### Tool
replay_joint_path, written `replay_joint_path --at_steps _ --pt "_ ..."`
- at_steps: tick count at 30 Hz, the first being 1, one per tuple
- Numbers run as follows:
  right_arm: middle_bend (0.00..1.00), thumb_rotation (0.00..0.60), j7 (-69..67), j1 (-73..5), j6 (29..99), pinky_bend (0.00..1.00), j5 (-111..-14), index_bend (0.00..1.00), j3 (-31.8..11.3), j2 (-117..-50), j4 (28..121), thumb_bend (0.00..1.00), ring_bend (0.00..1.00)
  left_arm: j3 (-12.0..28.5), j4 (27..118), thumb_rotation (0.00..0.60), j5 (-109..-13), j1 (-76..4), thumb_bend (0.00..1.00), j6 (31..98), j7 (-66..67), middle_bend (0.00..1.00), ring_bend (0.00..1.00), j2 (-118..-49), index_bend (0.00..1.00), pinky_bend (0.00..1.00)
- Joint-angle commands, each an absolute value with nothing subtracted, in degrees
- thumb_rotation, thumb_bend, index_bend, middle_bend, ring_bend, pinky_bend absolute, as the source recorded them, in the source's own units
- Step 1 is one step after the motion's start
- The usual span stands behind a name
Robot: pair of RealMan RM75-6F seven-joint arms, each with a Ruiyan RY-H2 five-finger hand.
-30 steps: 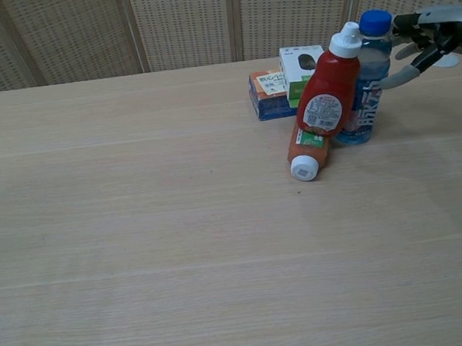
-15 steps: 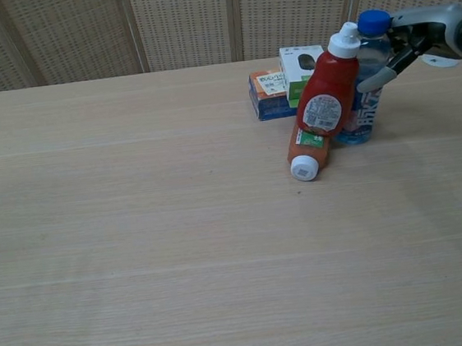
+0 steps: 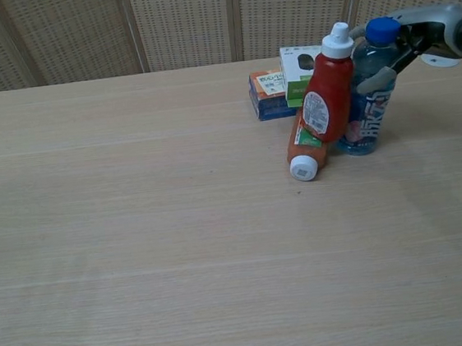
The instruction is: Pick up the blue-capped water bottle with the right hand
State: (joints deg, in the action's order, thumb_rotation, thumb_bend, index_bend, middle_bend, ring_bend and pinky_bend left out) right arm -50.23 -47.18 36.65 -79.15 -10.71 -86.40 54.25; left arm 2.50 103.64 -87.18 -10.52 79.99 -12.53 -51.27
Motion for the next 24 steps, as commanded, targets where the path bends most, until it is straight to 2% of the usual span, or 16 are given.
replay_joint_path --at_steps 1,12,17,24 --pt "0.47 0.600 -50.1 -46.8 37.1 0.25 -78.8 0.19 -10.8 -86.2 54.1 0.03 0.48 2.5 103.6 0.600 -87.2 -10.6 0.00 79.9 -12.5 0.10 0.00 -51.3 0.19 0.00" --pt "0.50 0.600 -49.1 -44.3 39.6 0.36 -77.1 0.20 -11.3 -84.6 54.6 0.03 0.57 2.7 103.2 0.600 -87.2 -11.1 0.00 79.1 -12.6 0.09 0.00 -51.8 0.19 0.00" --pt "0.53 0.600 -47.5 -43.3 41.9 0.45 -76.3 0.22 -12.2 -83.8 55.2 0.03 0.63 2.8 103.1 0.600 -87.2 -11.3 0.00 78.9 -12.6 0.09 0.00 -51.9 0.19 0.00" --pt "0.54 0.600 -45.0 -42.4 44.6 0.47 -75.5 0.23 -13.6 -81.2 58.3 0.03 0.64 2.7 103.1 0.600 -87.4 -11.6 0.00 78.4 -12.4 0.09 0.00 -52.1 0.19 0.00"
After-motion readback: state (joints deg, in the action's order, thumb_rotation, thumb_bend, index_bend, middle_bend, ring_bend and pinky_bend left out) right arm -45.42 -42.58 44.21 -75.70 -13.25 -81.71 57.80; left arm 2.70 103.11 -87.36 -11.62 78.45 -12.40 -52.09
